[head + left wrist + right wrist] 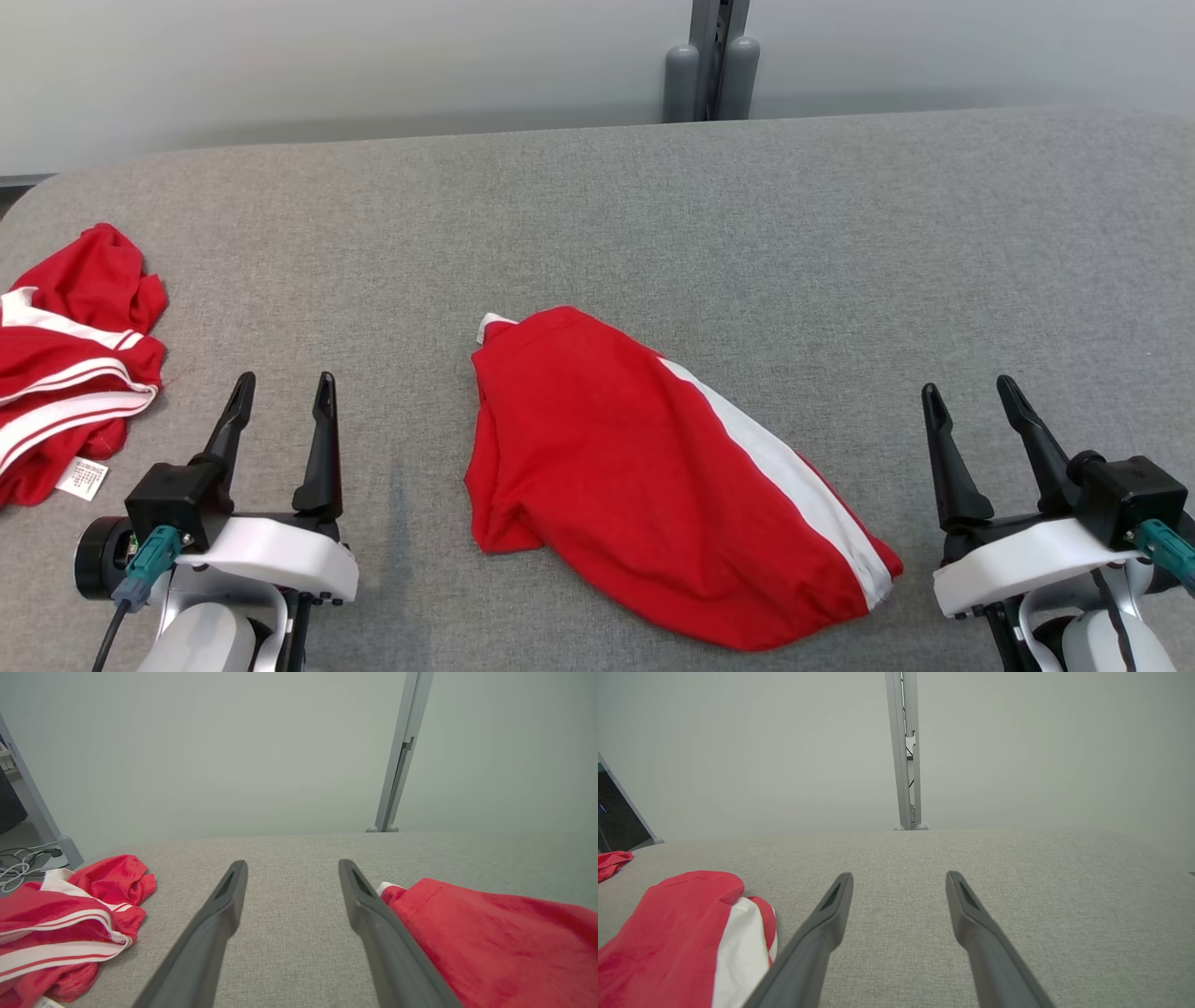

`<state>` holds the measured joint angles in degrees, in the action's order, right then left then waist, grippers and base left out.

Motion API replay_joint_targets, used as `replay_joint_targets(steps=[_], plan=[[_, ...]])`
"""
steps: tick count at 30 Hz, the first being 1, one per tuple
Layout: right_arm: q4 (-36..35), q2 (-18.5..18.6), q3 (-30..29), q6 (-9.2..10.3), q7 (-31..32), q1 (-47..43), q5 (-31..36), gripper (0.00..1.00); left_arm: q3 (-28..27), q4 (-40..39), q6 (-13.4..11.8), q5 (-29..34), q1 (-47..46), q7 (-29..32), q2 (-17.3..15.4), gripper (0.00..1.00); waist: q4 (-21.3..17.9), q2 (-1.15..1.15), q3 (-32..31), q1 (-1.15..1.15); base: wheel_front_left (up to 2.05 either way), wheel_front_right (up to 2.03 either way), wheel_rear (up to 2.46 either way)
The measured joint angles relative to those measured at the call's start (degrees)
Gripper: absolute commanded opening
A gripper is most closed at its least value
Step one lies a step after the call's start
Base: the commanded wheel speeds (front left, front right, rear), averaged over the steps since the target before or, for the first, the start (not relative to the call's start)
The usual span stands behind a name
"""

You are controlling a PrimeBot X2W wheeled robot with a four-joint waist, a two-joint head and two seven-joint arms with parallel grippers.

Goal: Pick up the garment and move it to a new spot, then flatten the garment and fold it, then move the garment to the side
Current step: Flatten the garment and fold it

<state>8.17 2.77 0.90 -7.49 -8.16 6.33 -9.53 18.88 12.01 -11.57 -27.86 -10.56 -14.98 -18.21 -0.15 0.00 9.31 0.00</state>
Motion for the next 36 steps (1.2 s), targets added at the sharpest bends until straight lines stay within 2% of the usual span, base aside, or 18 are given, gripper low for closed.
replay_joint_targets(steps=[3,4,6,12,15,22,26,36], plan=[[-0.08,-0.01,-0.01,0.00,0.01,0.02,-0.02,1.00,0.45,-0.18,0.52,0.05,-0.37,0.00,0.02,1.00,0.00,0.00,0.23,0.00,0.00,0.00,0.00],[-0.25,0.00,-0.04,0.00,0.01,0.07,-0.08,1.00,1.32,-0.35,1.55,0.05,-1.63,0.90,0.19,1.00,0.02,0.00,0.61,0.00,0.00,0.00,0.00],[-0.29,0.00,-0.04,0.00,0.01,0.14,-0.09,1.00,1.80,-0.48,2.05,0.09,-2.65,1.01,0.30,1.00,0.02,0.00,0.85,0.00,0.00,0.00,0.00],[-0.38,0.00,0.98,0.00,-0.01,1.43,-0.18,1.00,6.32,0.02,5.67,1.40,-12.50,7.15,1.33,1.00,-0.62,0.00,2.74,0.00,0.00,0.00,0.00],[-0.25,-0.03,1.48,0.00,-0.12,2.02,-0.37,1.00,8.73,1.07,7.65,1.27,-17.01,11.25,3.10,1.00,-1.62,0.00,3.71,0.00,0.00,0.00,0.00],[0.86,0.00,2.65,0.00,-1.48,3.57,-1.53,1.00,12.69,8.86,12.32,-0.79,-24.94,22.30,5.63,1.00,-4.59,0.00,6.26,0.00,0.00,0.00,0.00],[2.15,-0.02,3.09,0.00,-2.46,4.19,-2.41,1.00,13.27,14.91,14.48,-2.55,-28.17,27.59,5.48,1.00,-6.23,0.00,7.64,0.00,0.00,0.00,0.00],[4.97,0.00,3.59,0.00,-4.24,5.50,-4.20,1.00,15.30,23.91,17.50,-5.49,-31.84,35.23,4.94,1.00,-8.19,0.00,8.82,0.00,0.00,0.00,0.00]])
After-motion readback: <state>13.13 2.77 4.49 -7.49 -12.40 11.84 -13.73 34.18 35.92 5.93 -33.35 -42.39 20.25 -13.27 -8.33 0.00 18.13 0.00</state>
